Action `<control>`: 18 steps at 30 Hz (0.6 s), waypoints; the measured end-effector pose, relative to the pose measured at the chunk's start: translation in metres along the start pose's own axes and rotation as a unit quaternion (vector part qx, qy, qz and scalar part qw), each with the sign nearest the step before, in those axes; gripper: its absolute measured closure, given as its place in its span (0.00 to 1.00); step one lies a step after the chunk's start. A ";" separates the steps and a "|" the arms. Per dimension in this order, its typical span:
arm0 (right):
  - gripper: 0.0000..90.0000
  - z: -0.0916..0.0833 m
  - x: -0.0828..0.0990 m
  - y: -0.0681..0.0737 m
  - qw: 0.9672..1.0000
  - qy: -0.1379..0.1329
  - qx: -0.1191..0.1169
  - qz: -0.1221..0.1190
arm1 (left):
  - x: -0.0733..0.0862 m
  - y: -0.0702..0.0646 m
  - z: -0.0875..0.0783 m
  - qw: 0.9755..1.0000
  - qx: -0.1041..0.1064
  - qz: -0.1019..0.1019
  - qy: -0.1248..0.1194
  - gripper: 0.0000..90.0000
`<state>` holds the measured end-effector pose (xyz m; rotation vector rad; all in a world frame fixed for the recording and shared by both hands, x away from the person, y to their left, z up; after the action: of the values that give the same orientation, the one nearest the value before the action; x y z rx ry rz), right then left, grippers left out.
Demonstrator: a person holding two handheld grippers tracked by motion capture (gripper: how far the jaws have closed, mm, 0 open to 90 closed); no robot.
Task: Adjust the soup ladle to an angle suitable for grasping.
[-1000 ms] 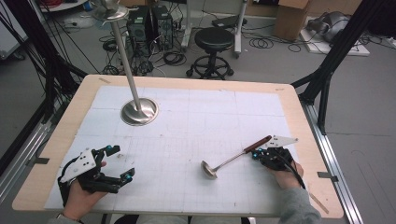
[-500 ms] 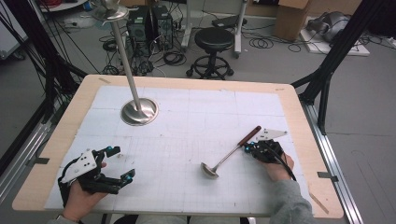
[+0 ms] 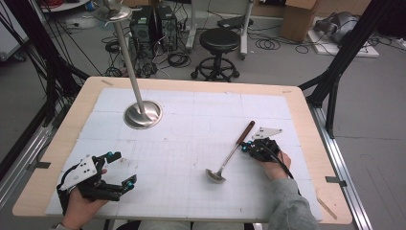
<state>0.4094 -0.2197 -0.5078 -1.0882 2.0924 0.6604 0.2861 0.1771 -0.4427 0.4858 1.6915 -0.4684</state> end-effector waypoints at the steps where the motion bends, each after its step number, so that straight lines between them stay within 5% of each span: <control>1: 1.00 0.002 -0.001 0.000 1.000 -0.003 0.000 -0.001 | 0.000 0.000 0.000 1.000 0.000 -0.001 -0.002 0.02; 14: 1.00 0.011 -0.013 0.004 1.000 -0.007 -0.001 -0.005 | 0.000 0.001 -0.001 1.000 -0.002 -0.001 -0.002 0.02; 17: 1.00 0.005 -0.026 0.016 0.998 -0.050 -0.032 -0.006 | -0.001 0.002 -0.002 1.000 -0.001 -0.002 -0.004 0.02; 18: 1.00 0.006 -0.031 0.033 0.996 -0.053 -0.065 -0.021 | -0.001 0.003 -0.002 1.000 -0.002 0.000 -0.004 0.02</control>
<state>0.3969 -0.1830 -0.4845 -1.1384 1.9536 0.8248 0.2858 0.1805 -0.4414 0.4797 1.6848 -0.4662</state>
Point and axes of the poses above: each handheld gripper's, and its own axes: z roughly forward along the jaws, x roughly out of its underside, y roughly to its left, the point moved 9 cm from there along z, roughly forward along the jaws, and after that the axes turned 15 degrees about -x, right-handed, at the moved point
